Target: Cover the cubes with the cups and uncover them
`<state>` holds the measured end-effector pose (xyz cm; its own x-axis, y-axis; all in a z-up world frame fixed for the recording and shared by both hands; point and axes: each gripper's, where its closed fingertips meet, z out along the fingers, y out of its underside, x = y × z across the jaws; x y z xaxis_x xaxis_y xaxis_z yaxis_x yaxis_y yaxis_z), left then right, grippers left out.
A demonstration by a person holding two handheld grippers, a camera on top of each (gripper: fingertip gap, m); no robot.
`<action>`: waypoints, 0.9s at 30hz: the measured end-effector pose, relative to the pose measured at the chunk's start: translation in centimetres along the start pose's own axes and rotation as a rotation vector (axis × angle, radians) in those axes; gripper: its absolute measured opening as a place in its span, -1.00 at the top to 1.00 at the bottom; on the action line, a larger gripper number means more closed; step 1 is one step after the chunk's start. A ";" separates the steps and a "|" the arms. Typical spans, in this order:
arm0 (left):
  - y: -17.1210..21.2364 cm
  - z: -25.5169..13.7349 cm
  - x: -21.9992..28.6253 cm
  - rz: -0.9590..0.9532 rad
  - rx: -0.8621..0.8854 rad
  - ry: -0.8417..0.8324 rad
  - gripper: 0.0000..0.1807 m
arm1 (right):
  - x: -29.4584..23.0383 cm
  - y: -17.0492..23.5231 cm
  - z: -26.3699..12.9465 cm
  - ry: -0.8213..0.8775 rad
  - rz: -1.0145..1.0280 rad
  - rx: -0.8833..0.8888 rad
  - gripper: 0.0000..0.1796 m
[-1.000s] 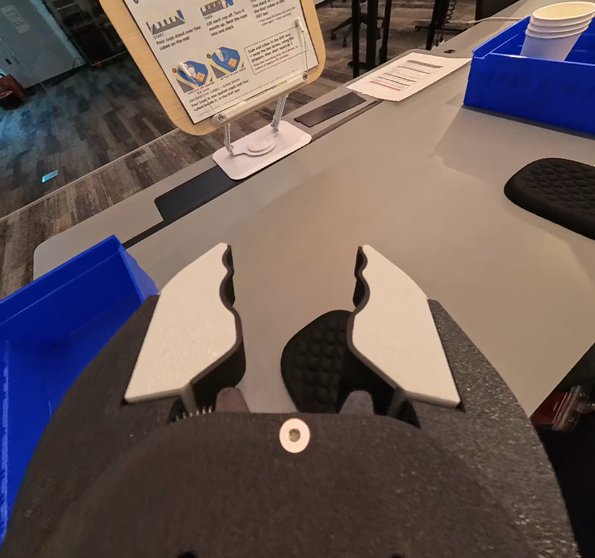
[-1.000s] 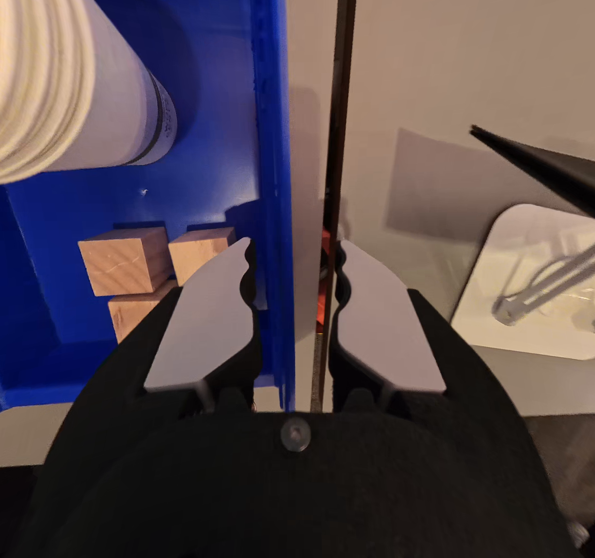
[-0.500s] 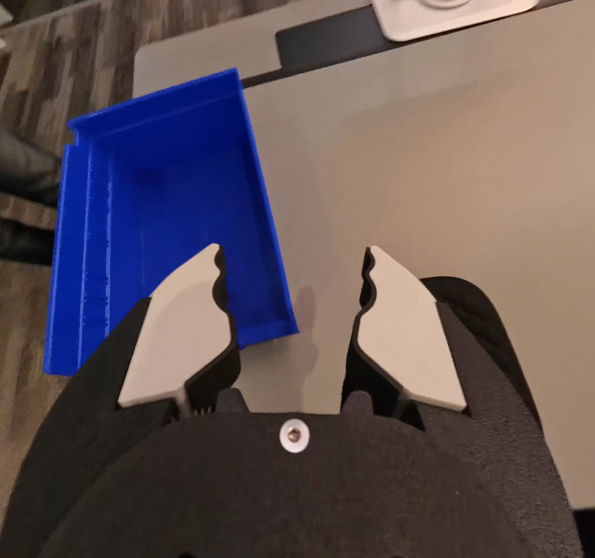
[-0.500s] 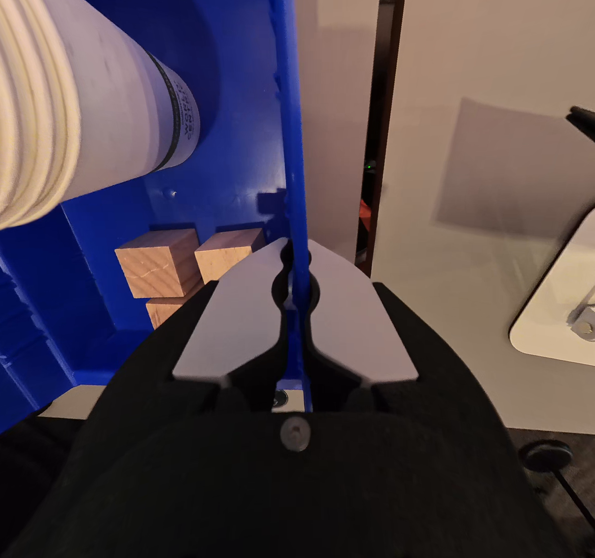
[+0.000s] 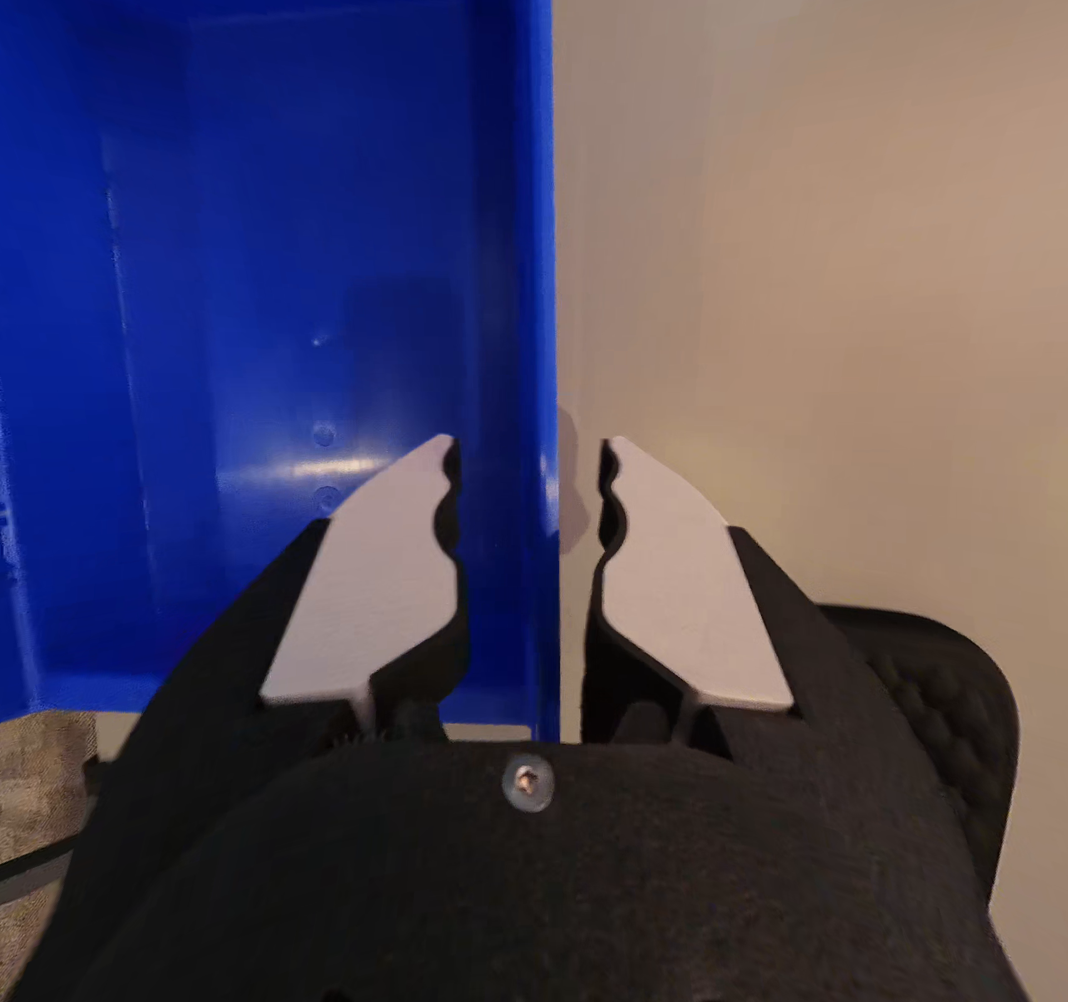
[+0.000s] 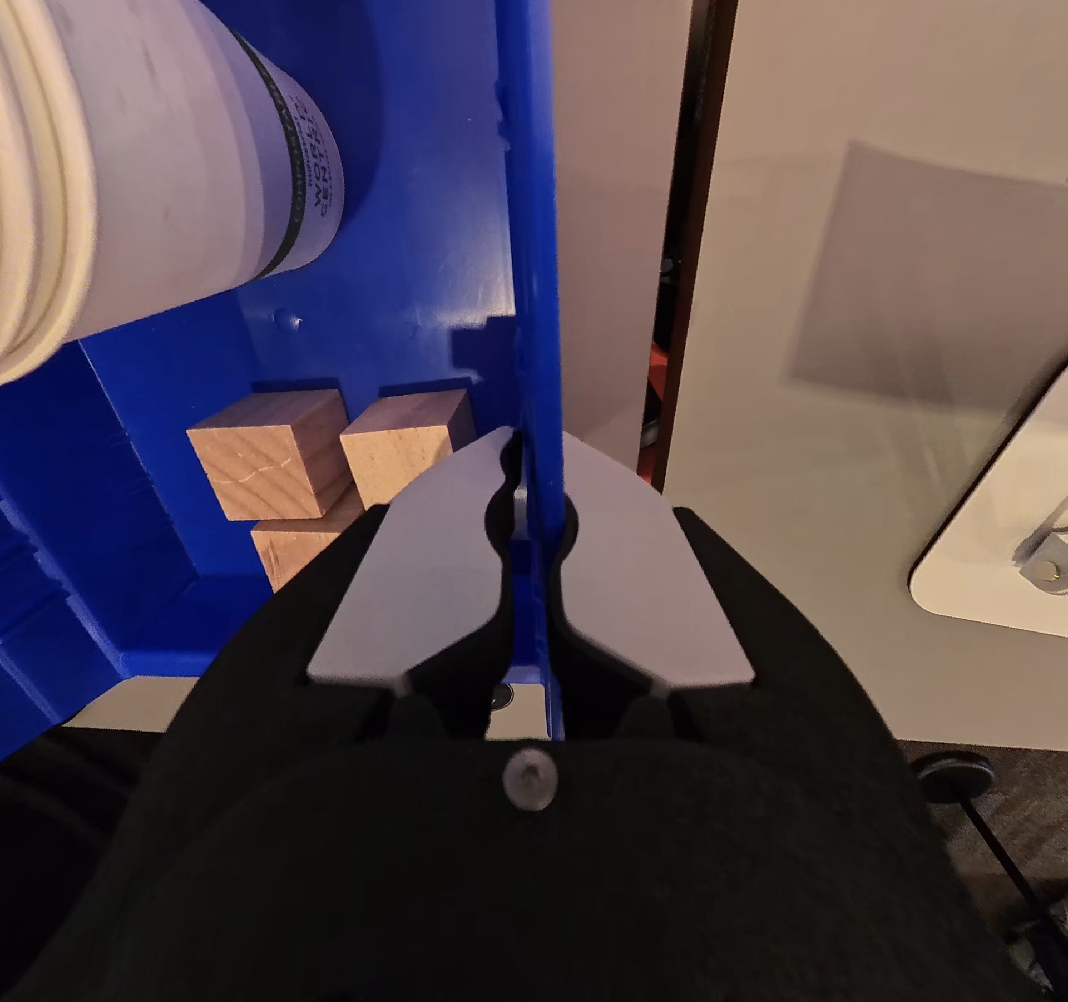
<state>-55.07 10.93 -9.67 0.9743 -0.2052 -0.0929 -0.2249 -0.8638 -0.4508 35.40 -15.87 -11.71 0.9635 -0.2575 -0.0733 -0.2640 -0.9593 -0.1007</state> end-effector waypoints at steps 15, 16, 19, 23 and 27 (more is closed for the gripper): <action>-2.8 0.6 6.7 0.135 -0.049 -0.044 0.92 | 0.0 0.3 0.0 0.015 0.000 -0.040 0.92; -3.0 0.6 7.5 0.146 -0.049 -0.045 0.92 | 0.0 0.3 0.0 0.013 0.002 -0.039 0.92; -3.4 0.6 10.0 0.160 -0.043 -0.026 0.92 | -0.1 0.3 0.0 0.004 0.016 -0.043 0.92; -3.4 0.3 13.5 0.188 -0.049 -0.013 0.92 | -0.1 0.4 0.0 0.003 0.031 -0.067 0.90; -2.9 -0.3 17.1 0.228 -0.059 0.001 0.92 | -0.1 0.5 0.1 -0.003 0.051 -0.088 0.91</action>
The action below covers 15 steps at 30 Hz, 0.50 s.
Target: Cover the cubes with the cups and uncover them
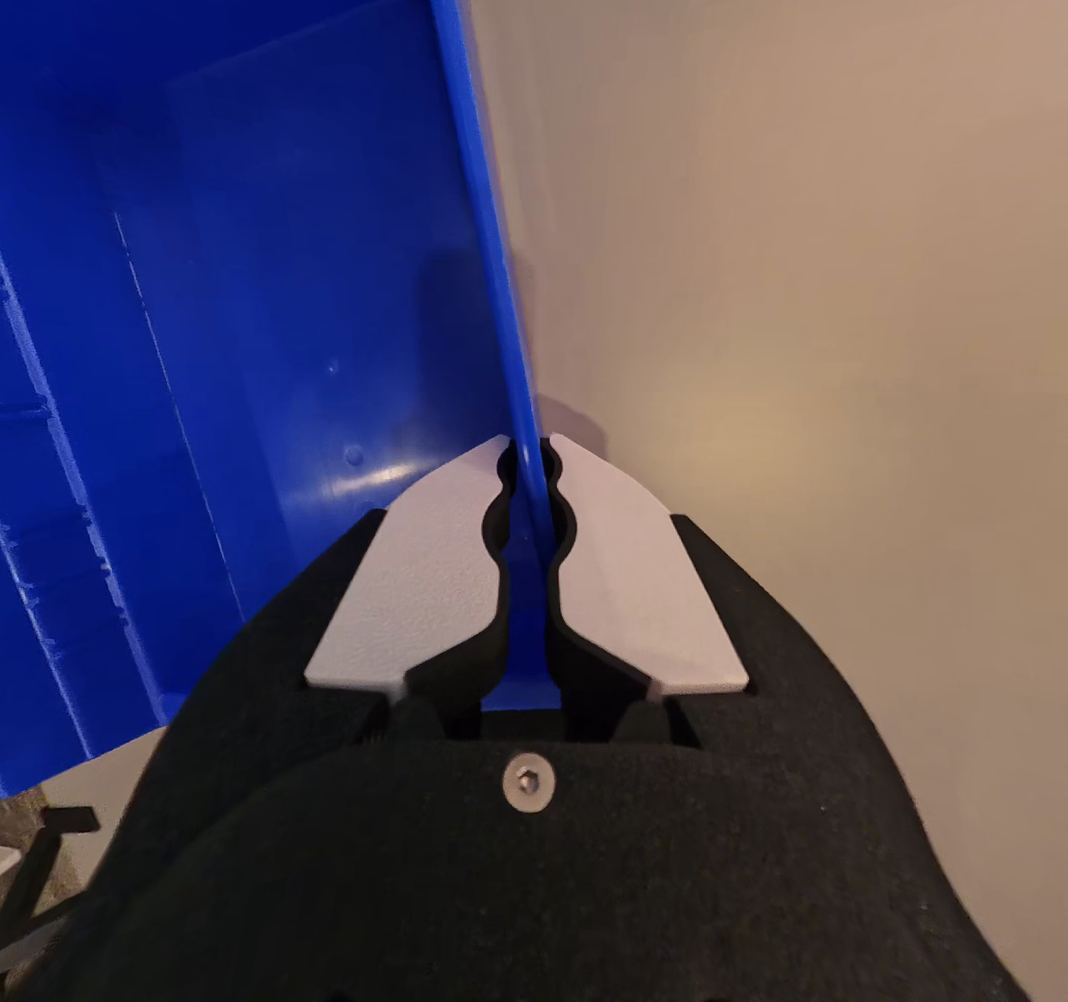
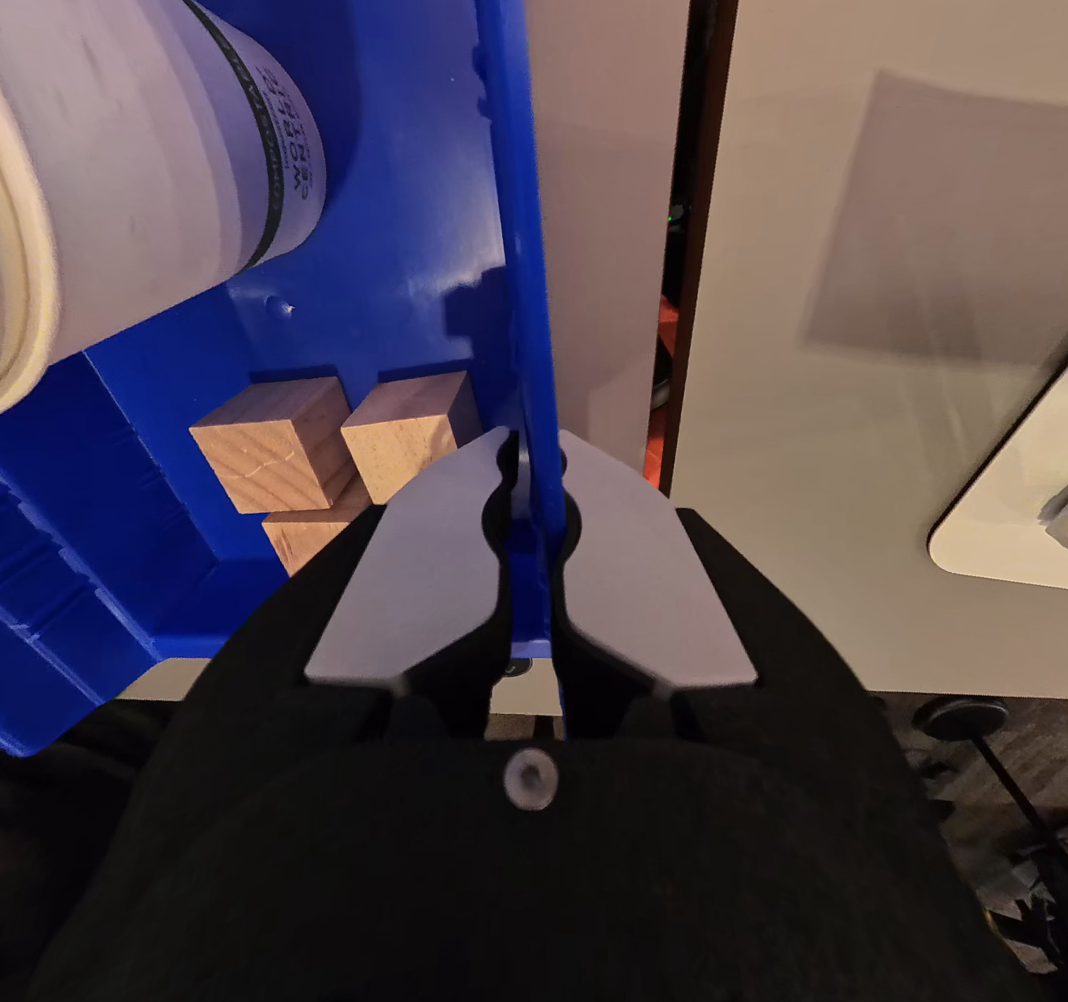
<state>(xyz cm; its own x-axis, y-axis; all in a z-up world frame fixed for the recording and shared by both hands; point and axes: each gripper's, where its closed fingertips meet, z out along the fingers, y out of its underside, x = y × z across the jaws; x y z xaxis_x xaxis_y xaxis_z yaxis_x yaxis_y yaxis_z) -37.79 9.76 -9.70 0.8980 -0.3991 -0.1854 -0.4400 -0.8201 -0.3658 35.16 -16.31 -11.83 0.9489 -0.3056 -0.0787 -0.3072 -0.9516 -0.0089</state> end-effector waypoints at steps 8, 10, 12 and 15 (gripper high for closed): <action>-0.1 -1.3 7.3 0.093 -0.021 0.038 0.90 | -0.4 -1.0 0.7 -0.059 0.044 0.026 0.82; -0.3 -1.6 8.9 0.108 -0.013 0.044 0.90 | -0.3 -1.2 0.7 -0.054 0.040 0.028 0.82; -0.5 -1.8 10.7 0.128 0.002 0.056 0.89 | -0.3 -1.4 0.7 -0.054 0.040 0.032 0.82; -0.7 -2.3 13.5 0.147 0.017 0.099 0.87 | -0.5 -1.8 0.7 -0.056 0.051 0.038 0.81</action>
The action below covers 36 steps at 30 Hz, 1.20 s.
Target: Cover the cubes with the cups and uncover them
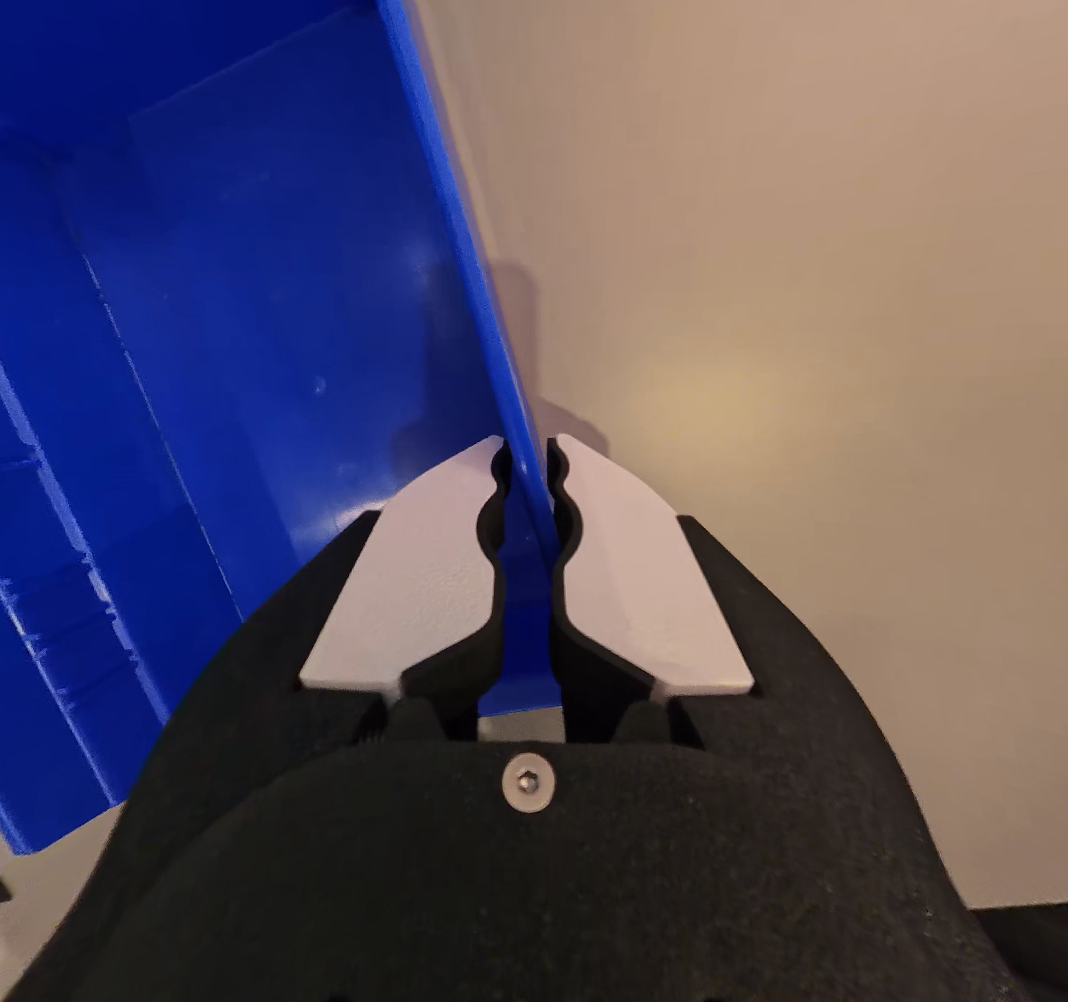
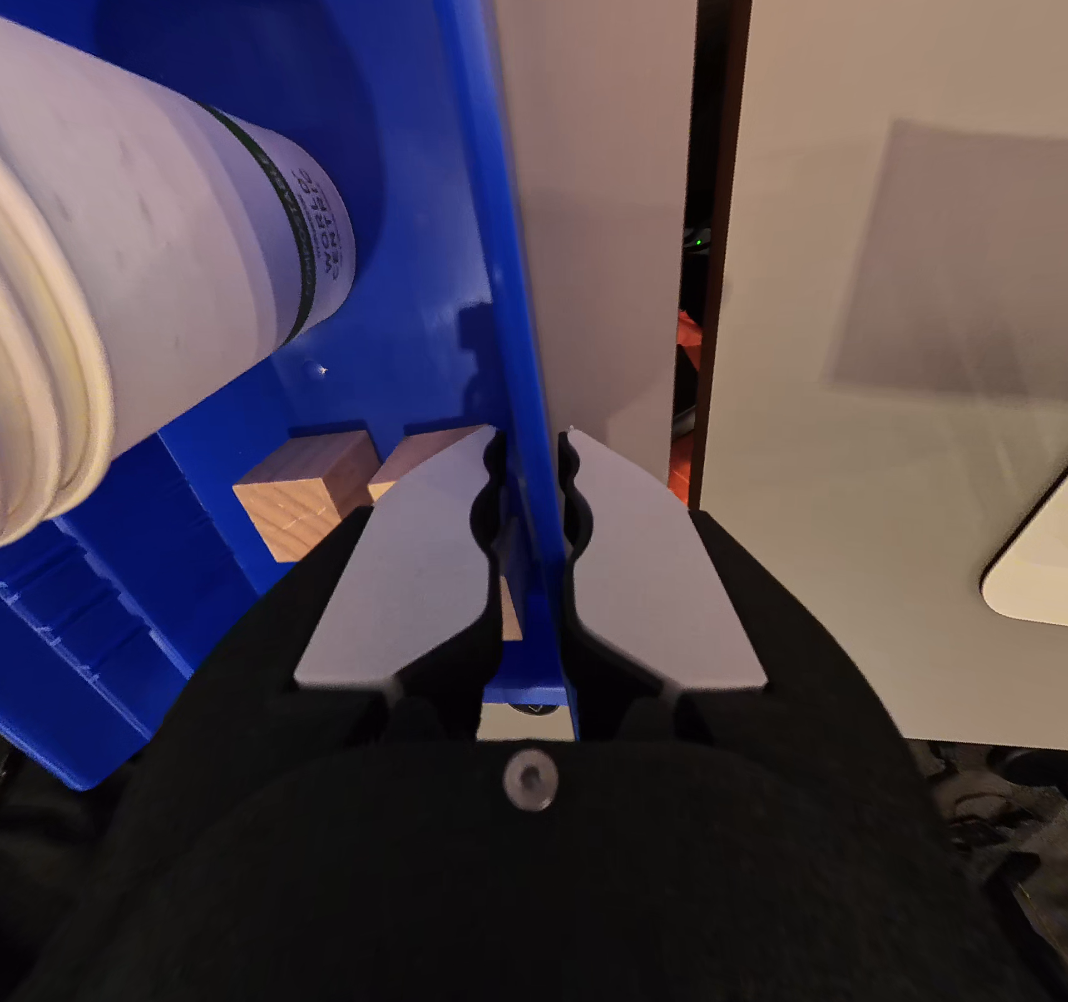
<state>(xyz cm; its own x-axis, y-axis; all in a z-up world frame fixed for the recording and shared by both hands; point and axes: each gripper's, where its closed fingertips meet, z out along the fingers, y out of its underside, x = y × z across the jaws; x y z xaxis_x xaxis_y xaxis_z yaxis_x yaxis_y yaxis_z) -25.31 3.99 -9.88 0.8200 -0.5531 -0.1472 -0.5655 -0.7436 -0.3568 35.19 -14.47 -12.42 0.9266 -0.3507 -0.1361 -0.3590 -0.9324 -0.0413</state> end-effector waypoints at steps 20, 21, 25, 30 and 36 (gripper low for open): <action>4.5 -10.1 -3.3 -0.039 0.465 0.209 0.52 | -1.7 0.1 0.2 -0.130 0.045 0.069 0.95; 5.4 -10.2 -4.3 -0.049 0.468 0.196 0.52 | -2.0 0.0 0.3 -0.129 0.050 0.075 0.95; 8.5 -10.6 -8.1 -0.091 0.484 0.119 0.52 | -3.8 -0.4 0.1 -0.117 0.065 0.099 0.95; 11.2 -11.8 -11.4 -0.154 0.540 0.118 0.54 | -7.0 -0.9 -0.9 -0.093 0.042 0.115 0.95; 14.4 -12.8 -15.7 -0.216 0.573 0.102 0.55 | -12.0 -0.8 -2.7 -0.126 0.025 0.064 0.95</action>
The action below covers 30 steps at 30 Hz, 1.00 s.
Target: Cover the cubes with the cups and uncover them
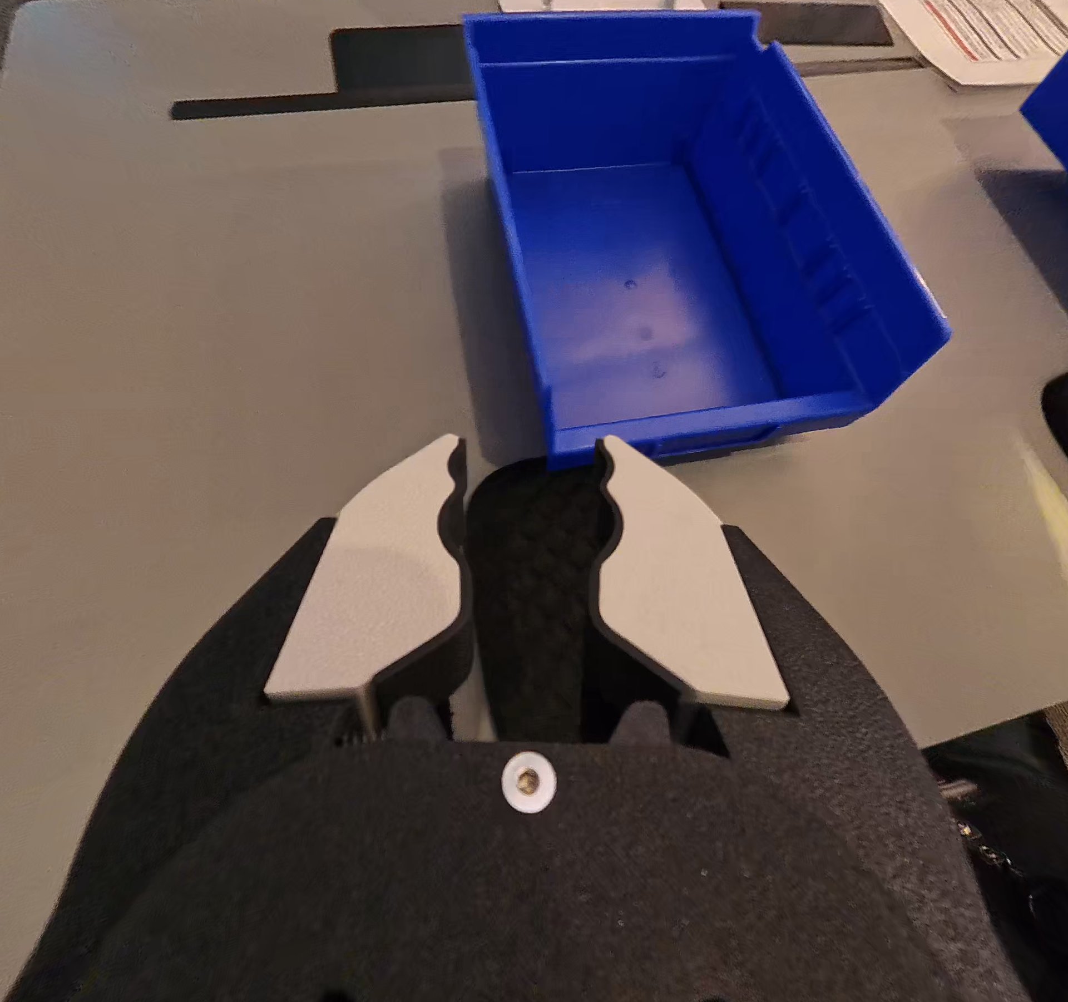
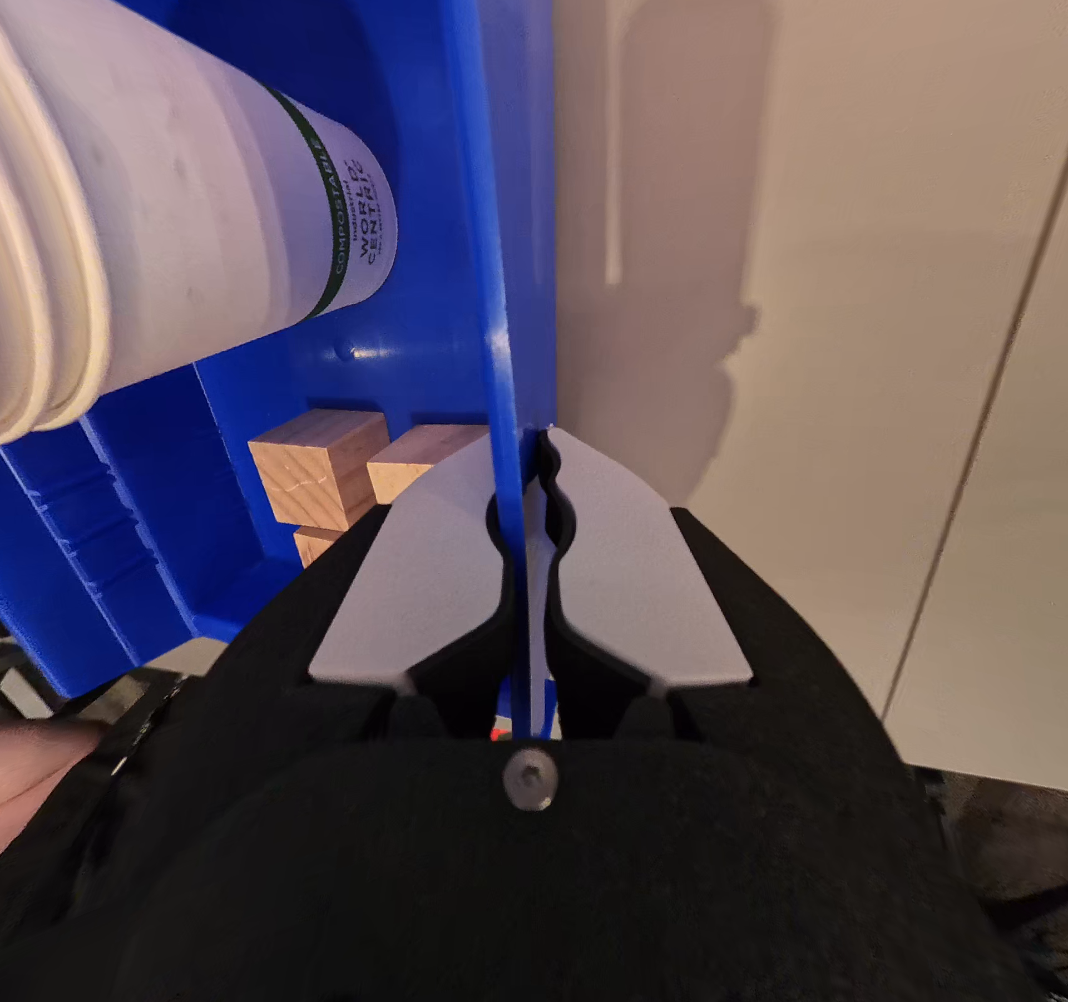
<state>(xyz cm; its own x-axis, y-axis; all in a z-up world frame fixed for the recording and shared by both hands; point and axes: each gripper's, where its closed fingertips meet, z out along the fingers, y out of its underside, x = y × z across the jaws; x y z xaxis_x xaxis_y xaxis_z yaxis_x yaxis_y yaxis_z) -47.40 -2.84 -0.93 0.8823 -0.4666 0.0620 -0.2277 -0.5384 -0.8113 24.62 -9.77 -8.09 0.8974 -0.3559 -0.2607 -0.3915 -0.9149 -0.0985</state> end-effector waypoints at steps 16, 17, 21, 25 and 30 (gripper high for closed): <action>6.8 -9.9 -15.1 -0.236 0.081 -0.240 0.58 | -28.9 -1.0 -4.2 -0.160 -0.186 -0.074 0.95; 7.3 -10.7 -15.9 -0.250 0.085 -0.259 0.58 | -30.9 -0.9 -4.0 -0.169 -0.205 -0.084 0.95; 9.3 -14.3 -19.1 -0.305 0.120 -0.342 0.58 | -39.3 -0.7 -2.2 -0.209 -0.299 -0.115 0.95; 11.3 -18.0 -22.5 -0.346 0.128 -0.476 0.58 | -47.1 -0.3 0.5 -0.252 -0.382 -0.162 0.95; 13.3 -21.5 -25.2 -0.396 0.146 -0.574 0.58 | -55.8 0.0 3.7 -0.267 -0.478 -0.201 0.95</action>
<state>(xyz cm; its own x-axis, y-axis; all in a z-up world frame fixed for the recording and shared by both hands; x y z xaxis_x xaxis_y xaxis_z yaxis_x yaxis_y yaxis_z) -81.53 -13.36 -0.74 0.9740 0.2099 0.0850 0.1772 -0.4729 -0.8631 -26.18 10.76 2.84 0.8723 0.1418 -0.4680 0.1141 -0.9896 -0.0873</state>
